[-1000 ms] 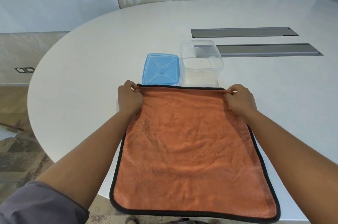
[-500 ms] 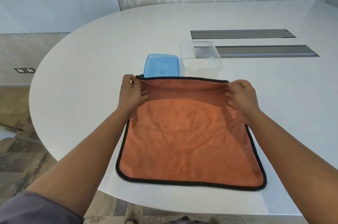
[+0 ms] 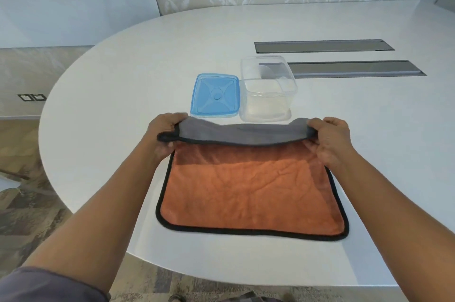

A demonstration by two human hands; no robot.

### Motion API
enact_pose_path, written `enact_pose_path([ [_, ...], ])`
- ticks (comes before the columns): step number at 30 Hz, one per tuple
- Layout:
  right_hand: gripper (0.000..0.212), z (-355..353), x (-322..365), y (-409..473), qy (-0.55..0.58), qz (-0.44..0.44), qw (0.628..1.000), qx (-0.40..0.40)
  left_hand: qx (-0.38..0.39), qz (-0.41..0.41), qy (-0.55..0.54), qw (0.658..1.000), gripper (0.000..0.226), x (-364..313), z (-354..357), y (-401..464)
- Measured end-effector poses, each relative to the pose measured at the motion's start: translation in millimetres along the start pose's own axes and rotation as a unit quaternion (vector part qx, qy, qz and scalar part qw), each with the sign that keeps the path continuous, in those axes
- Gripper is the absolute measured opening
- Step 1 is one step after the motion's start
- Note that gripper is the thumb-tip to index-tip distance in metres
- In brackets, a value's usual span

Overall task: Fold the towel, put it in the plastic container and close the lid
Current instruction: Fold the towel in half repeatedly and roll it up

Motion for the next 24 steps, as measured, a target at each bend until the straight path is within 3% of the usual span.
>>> enact_pose_path([
  [3,0.066,1,-9,-1,-0.027,0.069,0.997,0.018,0.052,-0.037,0.105,0.992,0.015,8,-1,-5],
  [7,0.027,0,-17,-2,-0.038,0.151,0.986,0.056,0.058,-0.073,0.182,0.979,0.045,5,-10,0],
  [11,0.032,-4,-13,-2,-0.074,0.148,0.985,0.055,0.044,-0.103,0.214,0.97,0.031,12,-16,2],
  [16,0.003,5,-8,-3,-0.065,0.129,0.987,0.076,0.016,-0.037,0.208,0.977,0.018,13,-17,9],
  [24,0.007,22,-2,-1,-0.038,0.061,0.994,0.088,-0.027,0.07,0.196,0.978,0.045,5,-10,17],
])
Point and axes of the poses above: each hand's wrist, its own y-axis towards the middle knuckle, its own z-axis out of the palm, x = y × z, the point moved 8 cm from there along y, towards the middle knuckle, and after that the axes turned 10 degrees about z, right-handed, at the moved point
